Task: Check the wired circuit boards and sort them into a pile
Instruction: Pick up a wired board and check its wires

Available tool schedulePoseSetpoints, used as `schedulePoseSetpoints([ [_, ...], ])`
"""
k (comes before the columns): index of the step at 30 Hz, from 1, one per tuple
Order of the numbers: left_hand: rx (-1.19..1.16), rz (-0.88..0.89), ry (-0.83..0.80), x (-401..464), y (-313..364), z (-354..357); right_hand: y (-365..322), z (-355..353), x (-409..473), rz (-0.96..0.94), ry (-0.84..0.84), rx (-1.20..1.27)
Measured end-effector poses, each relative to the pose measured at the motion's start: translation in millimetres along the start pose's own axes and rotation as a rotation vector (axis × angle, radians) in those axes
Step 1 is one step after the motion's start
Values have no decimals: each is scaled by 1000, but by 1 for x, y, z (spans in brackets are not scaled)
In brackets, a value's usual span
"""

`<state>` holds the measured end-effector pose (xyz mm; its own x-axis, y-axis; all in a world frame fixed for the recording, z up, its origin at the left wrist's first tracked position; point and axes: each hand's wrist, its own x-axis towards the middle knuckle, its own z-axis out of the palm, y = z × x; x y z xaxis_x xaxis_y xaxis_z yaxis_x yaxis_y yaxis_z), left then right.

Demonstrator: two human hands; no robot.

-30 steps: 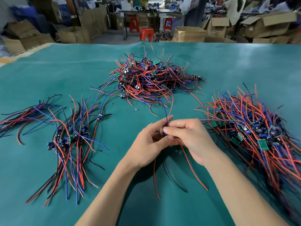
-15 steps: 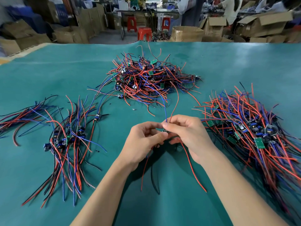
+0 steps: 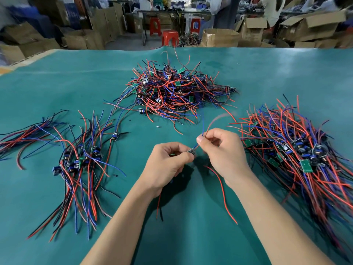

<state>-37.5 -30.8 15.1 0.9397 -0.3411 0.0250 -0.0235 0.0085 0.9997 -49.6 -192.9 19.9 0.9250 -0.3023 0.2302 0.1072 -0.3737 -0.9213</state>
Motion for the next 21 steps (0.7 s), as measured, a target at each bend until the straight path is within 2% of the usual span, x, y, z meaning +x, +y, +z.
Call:
schedulePoseSetpoints([
  [9,28,-10,-32,-3,1,4,8,-27,14,26,310,-99],
  [13,39,-7,-45,-5,4,5,9,-31,13,-18,354,-113],
  [16,26,-17,-52,-5,6,5,7,-31,14,65,326,122],
  [21,32,-7,-79,-7,7,5,-1,-34,16,385,242,618],
])
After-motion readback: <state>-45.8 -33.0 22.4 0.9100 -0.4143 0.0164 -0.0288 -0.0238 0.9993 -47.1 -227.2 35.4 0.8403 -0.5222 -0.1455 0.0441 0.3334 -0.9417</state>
